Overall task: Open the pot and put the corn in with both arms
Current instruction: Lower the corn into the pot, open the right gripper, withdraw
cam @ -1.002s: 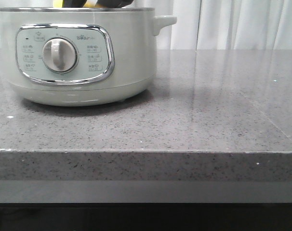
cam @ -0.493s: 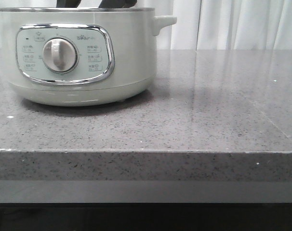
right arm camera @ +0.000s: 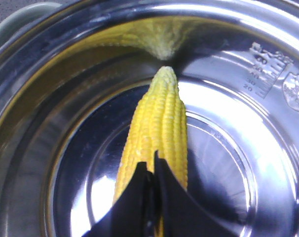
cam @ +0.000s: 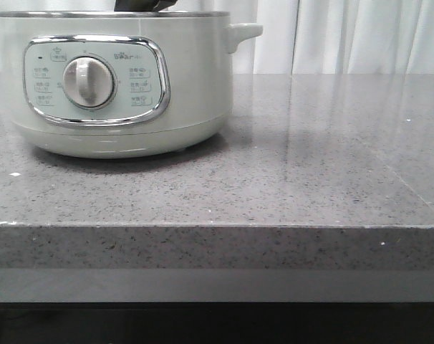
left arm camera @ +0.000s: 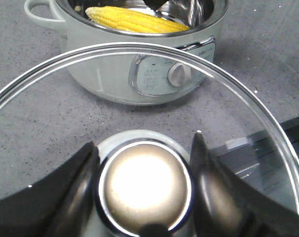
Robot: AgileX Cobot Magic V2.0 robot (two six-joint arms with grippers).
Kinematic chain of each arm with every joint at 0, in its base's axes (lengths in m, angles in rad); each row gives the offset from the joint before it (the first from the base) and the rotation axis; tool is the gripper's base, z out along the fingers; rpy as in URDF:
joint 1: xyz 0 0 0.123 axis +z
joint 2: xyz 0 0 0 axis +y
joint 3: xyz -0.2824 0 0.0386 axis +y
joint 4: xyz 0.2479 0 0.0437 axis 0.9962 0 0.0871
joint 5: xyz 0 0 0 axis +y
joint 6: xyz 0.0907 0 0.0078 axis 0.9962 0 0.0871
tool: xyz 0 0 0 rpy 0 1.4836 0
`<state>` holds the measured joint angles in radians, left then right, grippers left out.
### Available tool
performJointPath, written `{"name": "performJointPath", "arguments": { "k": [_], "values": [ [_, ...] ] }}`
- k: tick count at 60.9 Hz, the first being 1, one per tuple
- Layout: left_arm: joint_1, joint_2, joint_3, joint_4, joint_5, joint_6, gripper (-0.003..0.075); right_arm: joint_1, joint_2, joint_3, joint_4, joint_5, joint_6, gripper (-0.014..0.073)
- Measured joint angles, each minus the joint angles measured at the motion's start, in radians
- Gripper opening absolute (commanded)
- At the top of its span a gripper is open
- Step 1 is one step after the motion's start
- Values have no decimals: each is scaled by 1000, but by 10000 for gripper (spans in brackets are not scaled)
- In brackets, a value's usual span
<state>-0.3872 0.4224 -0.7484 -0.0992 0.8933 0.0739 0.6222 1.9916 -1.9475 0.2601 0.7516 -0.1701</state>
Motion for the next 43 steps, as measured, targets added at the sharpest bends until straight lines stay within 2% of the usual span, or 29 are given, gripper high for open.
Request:
{"name": "performJointPath", "arguments": {
  "k": [11, 20, 43],
  "values": [
    [0, 0, 0, 0, 0, 0, 263, -35, -35, 0, 0, 4, 0, -72],
    [0, 0, 0, 0, 0, 0, 263, -112, -128, 40, 0, -2, 0, -72],
    [0, 0, 0, 0, 0, 0, 263, -405, -454, 401, -27, -101, -27, -72]
  ]
}}
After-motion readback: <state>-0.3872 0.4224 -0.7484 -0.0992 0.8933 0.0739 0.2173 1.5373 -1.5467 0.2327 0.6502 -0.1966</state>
